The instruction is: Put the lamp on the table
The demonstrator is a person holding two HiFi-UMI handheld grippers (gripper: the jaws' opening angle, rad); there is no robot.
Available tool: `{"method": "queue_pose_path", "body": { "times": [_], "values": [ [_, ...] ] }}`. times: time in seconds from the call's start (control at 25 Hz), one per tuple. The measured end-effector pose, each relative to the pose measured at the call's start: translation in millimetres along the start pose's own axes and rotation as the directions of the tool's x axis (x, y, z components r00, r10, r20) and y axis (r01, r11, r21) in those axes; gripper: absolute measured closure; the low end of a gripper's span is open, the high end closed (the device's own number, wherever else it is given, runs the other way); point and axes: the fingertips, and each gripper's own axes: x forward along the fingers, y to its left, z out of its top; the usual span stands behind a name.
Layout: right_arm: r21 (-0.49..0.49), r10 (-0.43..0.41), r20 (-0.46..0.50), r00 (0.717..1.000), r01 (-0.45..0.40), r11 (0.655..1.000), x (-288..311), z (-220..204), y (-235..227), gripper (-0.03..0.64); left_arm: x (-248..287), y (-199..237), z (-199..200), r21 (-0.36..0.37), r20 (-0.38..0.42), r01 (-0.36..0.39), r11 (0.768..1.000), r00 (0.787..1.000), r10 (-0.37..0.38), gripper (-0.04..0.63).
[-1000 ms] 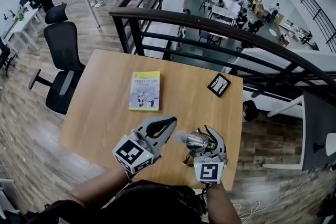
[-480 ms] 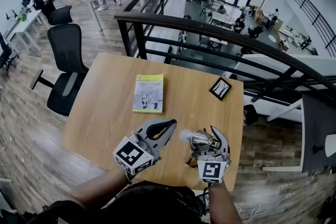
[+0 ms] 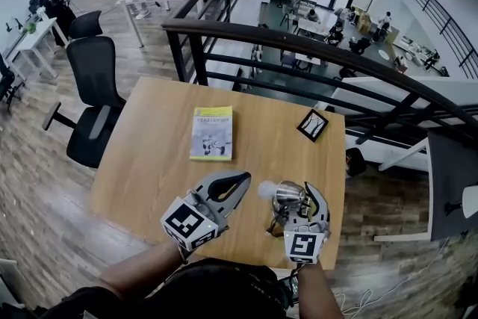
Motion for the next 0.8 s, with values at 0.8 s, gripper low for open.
{"method": "queue_pose_path", "body": {
  "times": [0.8],
  "values": [
    [0.047, -0.063, -0.018, 0.998, 0.064, 0.997, -45.5, -7.3, 9.6, 0.508, -27.5, -22.6, -6.2, 0.002, 0.016, 0.019, 1.0, 1.0, -0.019, 0.586]
  ]
}}
